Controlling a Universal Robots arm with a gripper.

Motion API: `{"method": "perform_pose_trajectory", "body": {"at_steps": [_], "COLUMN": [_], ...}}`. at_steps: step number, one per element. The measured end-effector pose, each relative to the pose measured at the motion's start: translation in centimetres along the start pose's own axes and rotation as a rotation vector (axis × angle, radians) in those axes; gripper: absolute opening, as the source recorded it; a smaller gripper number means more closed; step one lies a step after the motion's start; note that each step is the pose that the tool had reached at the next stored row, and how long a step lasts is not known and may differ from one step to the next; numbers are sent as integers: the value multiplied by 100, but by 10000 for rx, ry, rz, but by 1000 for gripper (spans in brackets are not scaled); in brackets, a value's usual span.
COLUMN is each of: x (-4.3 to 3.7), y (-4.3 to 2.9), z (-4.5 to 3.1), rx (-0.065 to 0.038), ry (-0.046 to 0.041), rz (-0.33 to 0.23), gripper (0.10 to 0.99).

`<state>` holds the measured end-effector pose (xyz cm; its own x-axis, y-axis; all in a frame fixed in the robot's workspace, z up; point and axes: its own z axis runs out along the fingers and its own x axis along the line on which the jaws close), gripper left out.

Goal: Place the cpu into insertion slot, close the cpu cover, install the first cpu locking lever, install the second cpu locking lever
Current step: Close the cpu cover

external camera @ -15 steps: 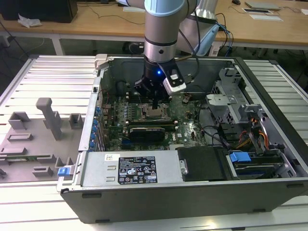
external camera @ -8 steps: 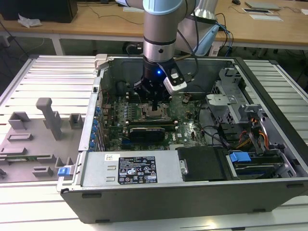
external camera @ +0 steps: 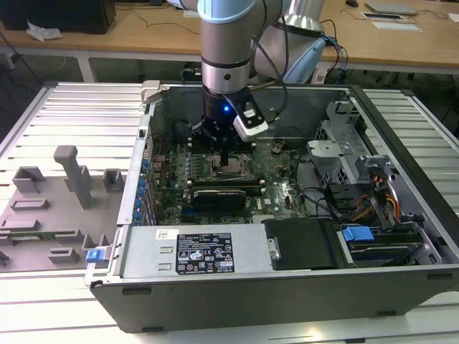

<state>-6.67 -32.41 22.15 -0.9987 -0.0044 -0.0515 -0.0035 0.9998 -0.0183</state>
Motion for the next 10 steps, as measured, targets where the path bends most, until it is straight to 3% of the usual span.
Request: {"method": "perform_pose_trajectory", "body": {"at_steps": [5,10], "x": [88,146], "y": [2,2], "z": [24,76], "rx": [-22,-32], "ry": [-122,-158], "rz": [-61,-263], "gripper": [106,106]}}
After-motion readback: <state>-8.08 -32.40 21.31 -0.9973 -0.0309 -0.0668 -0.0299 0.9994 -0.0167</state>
